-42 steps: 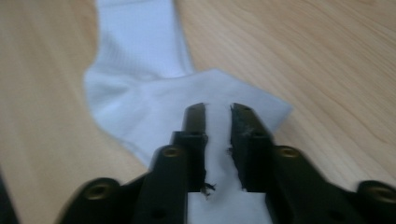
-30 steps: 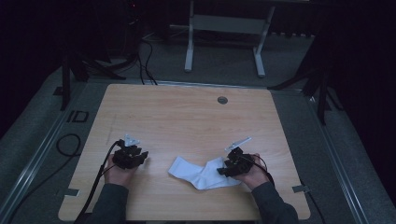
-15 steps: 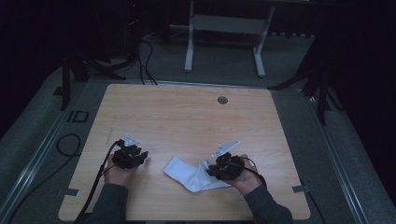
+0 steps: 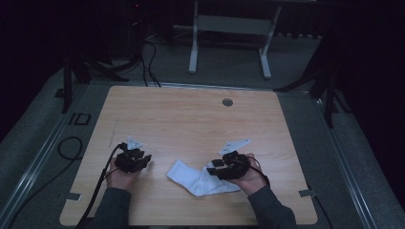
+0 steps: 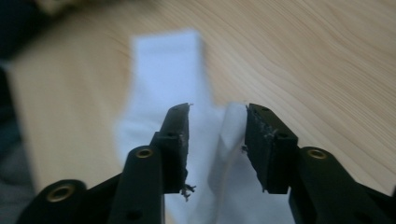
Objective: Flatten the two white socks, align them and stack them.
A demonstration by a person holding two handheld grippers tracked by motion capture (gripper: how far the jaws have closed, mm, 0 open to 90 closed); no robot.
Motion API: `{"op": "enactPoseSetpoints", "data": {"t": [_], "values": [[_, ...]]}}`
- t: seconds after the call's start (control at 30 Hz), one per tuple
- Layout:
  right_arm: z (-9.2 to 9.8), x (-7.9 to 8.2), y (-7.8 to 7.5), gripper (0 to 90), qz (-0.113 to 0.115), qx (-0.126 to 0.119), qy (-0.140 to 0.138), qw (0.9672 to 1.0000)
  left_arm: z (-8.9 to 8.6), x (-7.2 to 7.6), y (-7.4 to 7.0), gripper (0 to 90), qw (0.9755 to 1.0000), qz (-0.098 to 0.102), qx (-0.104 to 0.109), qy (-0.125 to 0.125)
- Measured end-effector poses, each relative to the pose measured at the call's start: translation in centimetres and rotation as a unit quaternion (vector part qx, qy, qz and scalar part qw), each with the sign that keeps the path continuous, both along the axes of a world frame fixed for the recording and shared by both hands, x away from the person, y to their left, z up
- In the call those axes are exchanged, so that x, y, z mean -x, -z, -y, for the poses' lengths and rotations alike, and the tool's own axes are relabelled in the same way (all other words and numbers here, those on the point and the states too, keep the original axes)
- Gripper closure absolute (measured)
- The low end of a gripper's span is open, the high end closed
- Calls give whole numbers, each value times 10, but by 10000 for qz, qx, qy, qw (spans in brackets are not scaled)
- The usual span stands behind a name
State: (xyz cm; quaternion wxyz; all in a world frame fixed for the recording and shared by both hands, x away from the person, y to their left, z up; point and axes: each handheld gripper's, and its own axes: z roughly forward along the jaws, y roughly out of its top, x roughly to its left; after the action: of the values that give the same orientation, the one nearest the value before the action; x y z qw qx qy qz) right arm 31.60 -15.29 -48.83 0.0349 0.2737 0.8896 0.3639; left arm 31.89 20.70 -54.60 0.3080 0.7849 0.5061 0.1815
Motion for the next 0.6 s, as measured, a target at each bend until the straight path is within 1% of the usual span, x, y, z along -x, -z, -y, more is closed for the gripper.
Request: {"op": "enactPoseSetpoints", "data": {"t": [0.03,0.07,0.1,0.13,0.17,0.2,0.23,0.27,0.3,0.33,0.37,0.4,0.43,0.5,0.53,0.57,0.6], "values": [[4,-4,3,612,-8,123,122,9998,0,0,0,639,10000,11,-6,-6],[4,-4,3,612,-8,123,122,9998,0,0,0,639,10000,11,-6,-6],[9,-6,6,612,17,151,249,9996,0,0,0,639,10000,11,-6,-6],[9,-6,6,617,17,151,249,9996,0,0,0,639,10000,17,-15,-4],[22,-12,12,656,11,77,589,9982,0,0,0,639,10000,1,-9,-17],[28,-14,12,668,22,22,658,9978,0,0,0,639,10000,8,-13,-16],[32,-15,12,674,45,28,744,9972,0,0,1,639,10000,8,-16,-9],[32,-15,12,674,45,28,744,9972,0,0,1,639,10000,8,-16,-9],[35,-17,11,674,115,97,846,9963,0,0,1,639,10000,8,-16,-9],[40,-20,12,702,152,254,965,9949,1,0,1,639,10000,10,-18,-7],[40,-22,14,700,170,425,961,9943,1,0,1,639,10000,9,-17,-9],[39,-24,18,689,100,491,878,9949,1,0,1,639,10000,7,-18,-10],[37,-26,23,659,34,560,804,9952,1,0,1,639,10000,8,-21,-7],[30,-28,32,620,-63,715,510,9961,1,0,1,639,10000,15,-21,-13],[25,-28,35,595,-83,800,437,9958,1,0,1,639,10000,14,-21,-15],[21,-26,35,589,-88,805,320,9962,0,0,1,639,10000,13,-16,-15],[17,-25,35,573,-53,799,263,9964,0,0,1,638,10000,14,-8,-18]]}}
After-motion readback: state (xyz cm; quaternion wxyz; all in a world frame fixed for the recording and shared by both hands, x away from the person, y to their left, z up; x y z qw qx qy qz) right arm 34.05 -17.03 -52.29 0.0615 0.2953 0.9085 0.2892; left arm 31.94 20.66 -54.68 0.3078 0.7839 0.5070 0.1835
